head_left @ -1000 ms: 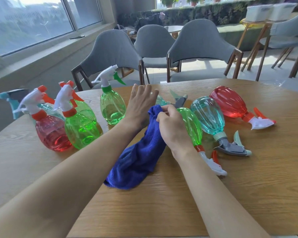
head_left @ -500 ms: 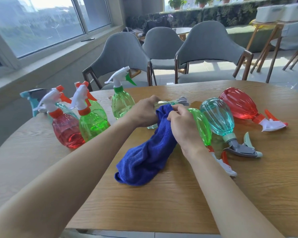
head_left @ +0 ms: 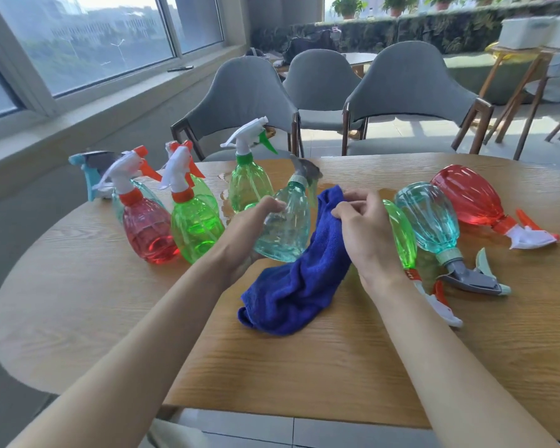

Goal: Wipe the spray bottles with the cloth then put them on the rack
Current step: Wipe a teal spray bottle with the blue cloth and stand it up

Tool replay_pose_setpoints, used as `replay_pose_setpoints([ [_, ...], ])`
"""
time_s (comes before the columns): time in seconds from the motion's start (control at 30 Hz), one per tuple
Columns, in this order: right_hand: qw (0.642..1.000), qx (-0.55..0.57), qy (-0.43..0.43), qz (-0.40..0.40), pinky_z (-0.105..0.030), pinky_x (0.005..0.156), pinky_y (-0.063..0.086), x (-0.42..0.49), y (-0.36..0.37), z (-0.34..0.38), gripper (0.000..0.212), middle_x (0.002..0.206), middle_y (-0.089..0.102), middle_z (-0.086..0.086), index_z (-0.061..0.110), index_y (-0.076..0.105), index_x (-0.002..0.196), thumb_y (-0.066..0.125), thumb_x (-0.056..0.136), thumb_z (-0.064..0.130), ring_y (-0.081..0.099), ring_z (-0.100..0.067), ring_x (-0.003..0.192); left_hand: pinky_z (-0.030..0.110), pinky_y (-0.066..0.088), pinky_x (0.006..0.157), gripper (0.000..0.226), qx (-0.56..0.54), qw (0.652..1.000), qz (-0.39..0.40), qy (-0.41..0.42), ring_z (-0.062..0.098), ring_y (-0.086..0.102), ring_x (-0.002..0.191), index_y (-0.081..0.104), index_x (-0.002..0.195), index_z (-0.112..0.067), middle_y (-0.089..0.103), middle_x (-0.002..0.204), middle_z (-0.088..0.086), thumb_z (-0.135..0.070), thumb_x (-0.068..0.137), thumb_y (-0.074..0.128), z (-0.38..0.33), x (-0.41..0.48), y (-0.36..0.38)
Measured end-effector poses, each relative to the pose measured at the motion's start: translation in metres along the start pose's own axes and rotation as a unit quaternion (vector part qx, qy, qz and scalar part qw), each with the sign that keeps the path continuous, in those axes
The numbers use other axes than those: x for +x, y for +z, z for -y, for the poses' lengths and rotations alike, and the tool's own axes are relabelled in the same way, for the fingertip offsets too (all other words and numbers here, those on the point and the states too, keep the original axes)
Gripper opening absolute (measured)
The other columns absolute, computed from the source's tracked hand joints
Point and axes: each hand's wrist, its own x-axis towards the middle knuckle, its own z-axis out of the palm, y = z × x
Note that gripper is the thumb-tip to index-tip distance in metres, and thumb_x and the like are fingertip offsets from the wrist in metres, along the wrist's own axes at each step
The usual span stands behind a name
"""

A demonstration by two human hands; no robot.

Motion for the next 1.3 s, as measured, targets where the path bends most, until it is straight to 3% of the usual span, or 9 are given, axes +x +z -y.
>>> replay_pose_setpoints([
  [0.1,0.999,0.018,-0.026,-0.021,-0.016,0.072,0.046,-0.001,0.004,-0.001,0.016,0.103,0.065,0.008,0.021,0.061,0.113,0.069,0.099,0.022,0.063,0.002,0.082,0.049,0.057,0.103,0.033,-0.096,0.995,0.015,0.005,0.03,0.07,0.104,0.071,0.118,-0.011,0.075,0.112,0.013,-0.034,0.105,0.051,-0.005,-0.012,-0.004],
  [0.27,0.995,0.082,-0.05,-0.02,-0.03,0.093,0.055,0.0,0.014,-0.004,0.013,0.107,0.076,0.006,0.027,0.073,0.103,0.075,0.09,0.028,0.072,-0.016,0.106,0.056,0.052,0.106,0.043,-0.206,0.977,0.05,0.003,0.028,0.072,0.099,0.076,0.116,-0.009,0.076,0.111,0.014,-0.036,0.105,0.044,-0.002,-0.018,-0.011],
  [0.47,0.993,0.093,-0.065,0.015,-0.029,0.092,0.057,-0.006,0.028,-0.004,0.036,0.107,0.08,0.007,0.027,0.08,0.108,0.066,0.079,0.009,0.074,-0.012,0.104,0.059,0.053,0.104,0.049,-0.274,0.96,0.055,-0.007,0.033,0.07,0.105,0.086,0.097,-0.011,0.076,0.113,0.017,-0.038,0.103,0.045,0.004,-0.016,-0.017],
  [0.63,0.979,0.152,-0.127,-0.043,-0.032,0.097,0.057,-0.006,0.034,0.005,0.03,0.112,0.08,0.002,0.021,0.078,0.114,0.066,0.095,0.0,0.074,-0.017,0.11,0.053,0.06,0.089,0.046,-0.32,0.947,0.034,-0.012,0.04,0.067,0.11,0.079,0.105,-0.006,0.073,0.112,0.02,-0.039,0.099,0.046,0.006,-0.015,-0.019],
  [0.87,0.948,-0.107,-0.289,0.081,-0.016,0.116,0.039,-0.031,0.051,0.002,0.035,0.143,0.066,0.009,0.019,0.064,0.145,0.054,0.111,0.019,0.054,0.003,0.136,0.041,0.056,0.083,0.045,-0.261,0.965,0.028,0.018,0.029,0.069,0.087,0.07,0.11,-0.006,0.071,0.1,0.015,-0.037,0.102,0.038,0.006,-0.022,-0.009],
  [0.97,0.96,-0.116,-0.245,0.066,-0.015,0.115,0.039,-0.026,0.045,0.003,0.038,0.146,0.063,0.014,0.022,0.06,0.15,0.049,0.114,0.027,0.053,0.007,0.136,0.049,0.056,0.092,0.042,-0.175,0.983,-0.031,0.043,0.034,0.069,0.095,0.07,0.115,-0.006,0.073,0.104,0.018,-0.037,0.102,0.045,0.007,-0.026,-0.004],
  [1.1,0.962,-0.09,-0.244,0.087,-0.019,0.109,0.045,-0.041,0.046,-0.001,0.031,0.14,0.066,0.015,0.023,0.067,0.139,0.058,0.11,0.023,0.058,0.004,0.129,0.066,0.049,0.111,0.058,-0.098,0.986,-0.115,0.065,0.037,0.067,0.123,0.072,0.123,-0.018,0.072,0.129,0.014,-0.059,0.084,0.058,0.005,-0.021,-0.003],
  [1.2,0.941,-0.121,-0.3,0.1,-0.013,0.11,0.04,-0.054,0.052,-0.008,0.022,0.145,0.06,0.014,0.02,0.07,0.125,0.069,0.103,0.018,0.055,0.006,0.135,0.045,0.053,0.104,0.049,-0.05,0.978,-0.17,0.106,0.01,0.067,0.109,0.068,0.117,-0.021,0.07,0.111,-0.007,-0.057,0.086,0.054,0.001,-0.02,-0.006],
  [1.3,0.952,-0.098,-0.273,0.101,-0.014,0.105,0.044,-0.047,0.049,-0.007,0.011,0.133,0.068,0.017,0.017,0.071,0.115,0.068,0.105,0.021,0.061,0.007,0.125,0.023,0.05,0.077,0.026,0.01,0.972,-0.172,0.158,-0.008,0.06,0.076,0.058,0.121,-0.018,0.064,0.097,-0.011,-0.039,0.107,0.052,0.006,-0.024,-0.001],
])
